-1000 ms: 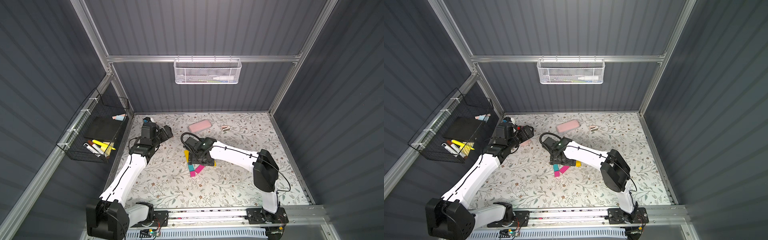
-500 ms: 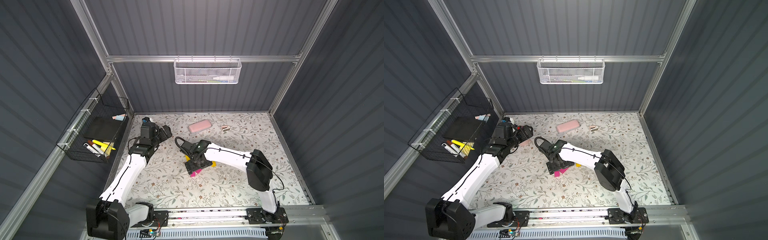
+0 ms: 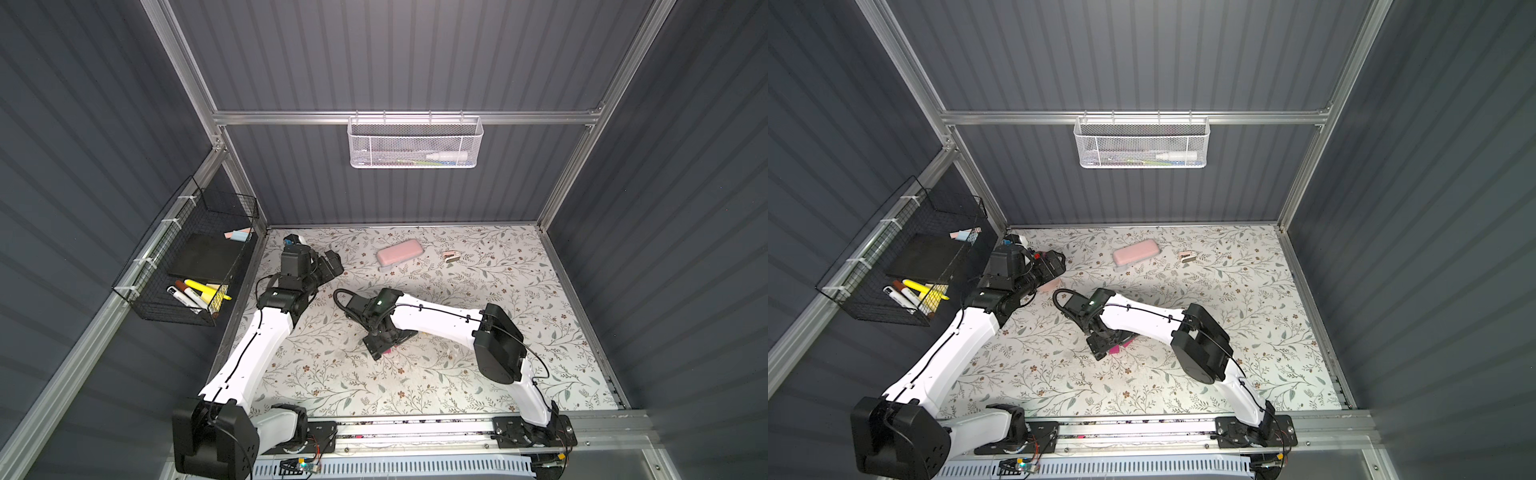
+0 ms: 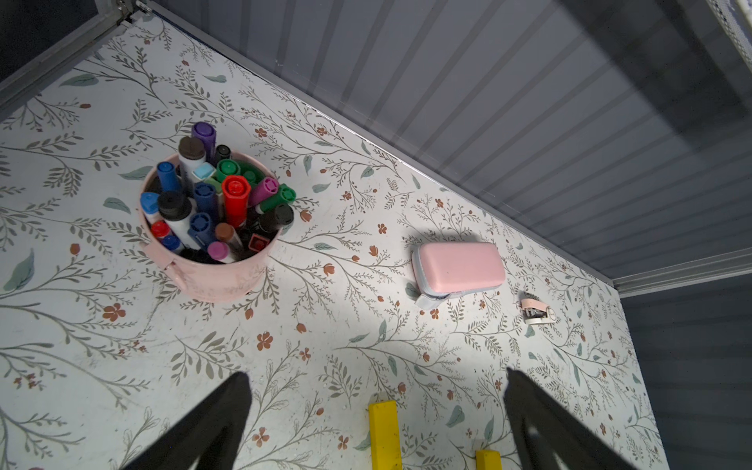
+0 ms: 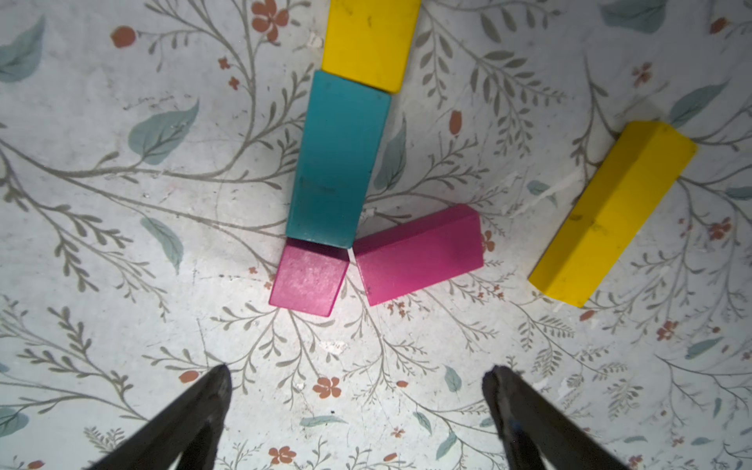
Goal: Assemble the letter v with building blocks
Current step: Adjust the building block at the center of the board.
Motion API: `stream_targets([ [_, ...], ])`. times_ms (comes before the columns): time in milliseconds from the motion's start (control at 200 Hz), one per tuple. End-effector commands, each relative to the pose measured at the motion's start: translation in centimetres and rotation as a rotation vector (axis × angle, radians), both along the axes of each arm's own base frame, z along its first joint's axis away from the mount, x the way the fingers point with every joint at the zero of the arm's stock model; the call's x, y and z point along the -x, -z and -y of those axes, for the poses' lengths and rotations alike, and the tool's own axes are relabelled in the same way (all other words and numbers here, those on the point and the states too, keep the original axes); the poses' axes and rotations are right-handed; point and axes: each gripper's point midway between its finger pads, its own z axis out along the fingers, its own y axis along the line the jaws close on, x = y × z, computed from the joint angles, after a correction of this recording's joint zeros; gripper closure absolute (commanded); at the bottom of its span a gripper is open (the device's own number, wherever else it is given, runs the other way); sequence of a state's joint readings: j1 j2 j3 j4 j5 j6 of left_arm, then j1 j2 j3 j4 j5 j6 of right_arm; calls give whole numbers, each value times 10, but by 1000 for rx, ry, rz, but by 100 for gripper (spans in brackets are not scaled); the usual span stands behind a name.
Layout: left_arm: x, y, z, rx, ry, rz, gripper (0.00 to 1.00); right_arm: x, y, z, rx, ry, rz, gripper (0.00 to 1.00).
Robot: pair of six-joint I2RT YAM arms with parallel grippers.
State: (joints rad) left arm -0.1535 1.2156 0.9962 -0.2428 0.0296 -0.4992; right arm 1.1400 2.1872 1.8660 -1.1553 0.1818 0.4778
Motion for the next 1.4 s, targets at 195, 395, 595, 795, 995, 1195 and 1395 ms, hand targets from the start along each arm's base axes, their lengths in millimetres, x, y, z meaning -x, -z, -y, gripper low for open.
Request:
stream_targets([
  [195, 5, 6, -52, 7, -168, -37, 1, -3, 14, 0, 27, 18, 9, 1],
  [395, 4, 10, -57, 21, -178, -49, 0, -1, 23, -4, 35, 25, -11, 1],
  [595, 4, 11, -59, 22, -180, -53, 1, -7, 27, -2, 51, 32, 20, 1],
  [795, 3, 11, -58, 24, -174, -49, 0, -11, 27, 1, 66, 44, 33, 1],
  [995, 4, 11, -58, 24, -172, -48, 0, -13, 28, 5, 89, 50, 43, 1],
  [1195, 4, 9, -58, 24, -171, -44, 1, -12, 29, 6, 99, 46, 40, 1],
  [1395, 4, 11, -57, 25, -168, -48, 1, -10, 34, 9, 120, 35, 26, 1],
])
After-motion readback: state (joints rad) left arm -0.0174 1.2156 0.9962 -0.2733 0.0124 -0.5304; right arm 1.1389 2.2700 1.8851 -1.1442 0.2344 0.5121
